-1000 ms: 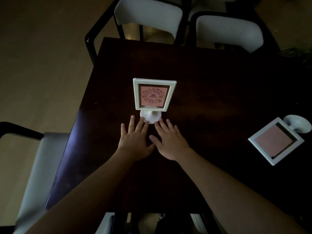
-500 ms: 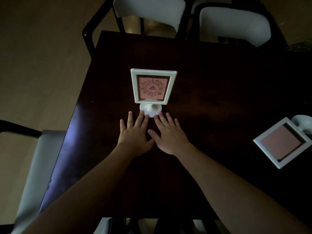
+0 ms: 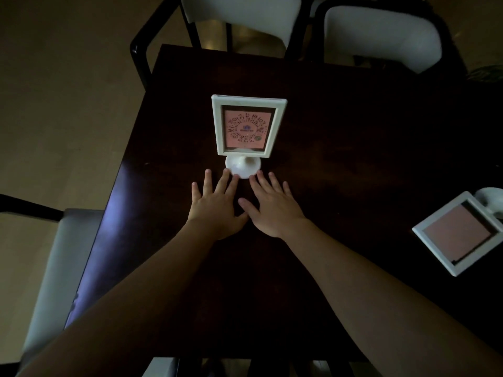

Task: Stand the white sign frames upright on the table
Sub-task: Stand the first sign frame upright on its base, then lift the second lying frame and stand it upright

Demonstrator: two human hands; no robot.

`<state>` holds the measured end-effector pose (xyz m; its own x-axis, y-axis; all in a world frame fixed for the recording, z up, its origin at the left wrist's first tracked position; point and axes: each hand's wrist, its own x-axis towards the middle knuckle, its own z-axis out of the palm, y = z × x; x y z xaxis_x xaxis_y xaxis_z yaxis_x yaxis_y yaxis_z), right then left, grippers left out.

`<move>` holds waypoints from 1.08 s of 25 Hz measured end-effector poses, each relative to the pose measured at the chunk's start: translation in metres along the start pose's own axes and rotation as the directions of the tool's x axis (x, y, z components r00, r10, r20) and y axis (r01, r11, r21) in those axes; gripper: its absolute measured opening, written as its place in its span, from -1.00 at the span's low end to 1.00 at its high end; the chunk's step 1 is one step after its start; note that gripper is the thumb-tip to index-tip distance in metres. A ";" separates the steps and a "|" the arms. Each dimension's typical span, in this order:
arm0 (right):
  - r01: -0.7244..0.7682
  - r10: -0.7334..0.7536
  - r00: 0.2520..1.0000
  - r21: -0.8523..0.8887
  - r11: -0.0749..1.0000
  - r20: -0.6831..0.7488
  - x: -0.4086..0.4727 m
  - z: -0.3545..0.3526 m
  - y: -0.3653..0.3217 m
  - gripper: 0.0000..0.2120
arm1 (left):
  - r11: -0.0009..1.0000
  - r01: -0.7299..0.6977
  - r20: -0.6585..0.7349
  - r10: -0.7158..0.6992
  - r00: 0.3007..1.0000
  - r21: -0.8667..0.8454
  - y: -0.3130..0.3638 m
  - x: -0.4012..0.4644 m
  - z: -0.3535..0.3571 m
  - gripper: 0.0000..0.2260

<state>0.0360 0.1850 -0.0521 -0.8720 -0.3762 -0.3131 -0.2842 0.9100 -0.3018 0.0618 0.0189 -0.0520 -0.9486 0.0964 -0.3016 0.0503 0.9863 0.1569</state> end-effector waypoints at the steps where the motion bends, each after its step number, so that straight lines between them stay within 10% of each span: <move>1: -0.001 0.001 1.000 0.003 1.000 -0.004 -0.003 -0.001 0.000 -0.26 | 1.000 0.003 -0.007 -0.003 1.000 -0.006 -0.001 -0.003 -0.001 -0.14; 15: -0.151 0.175 0.935 0.099 0.984 -0.310 -0.184 -0.052 0.000 -0.33 | 0.968 -0.161 -0.149 0.133 0.980 -0.193 0.013 -0.124 -0.055 -0.25; 27: -0.265 0.304 0.820 0.149 0.953 -0.486 -0.387 -0.103 0.125 -0.35 | 0.885 -0.375 -0.281 0.299 0.912 -0.276 0.207 -0.203 -0.085 -0.31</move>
<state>0.2969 0.4620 0.1243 -0.9946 0.0527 0.0890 0.0195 0.9408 -0.3384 0.2378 0.1919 0.1215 -0.9379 0.3451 0.0359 0.3139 0.7997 0.5118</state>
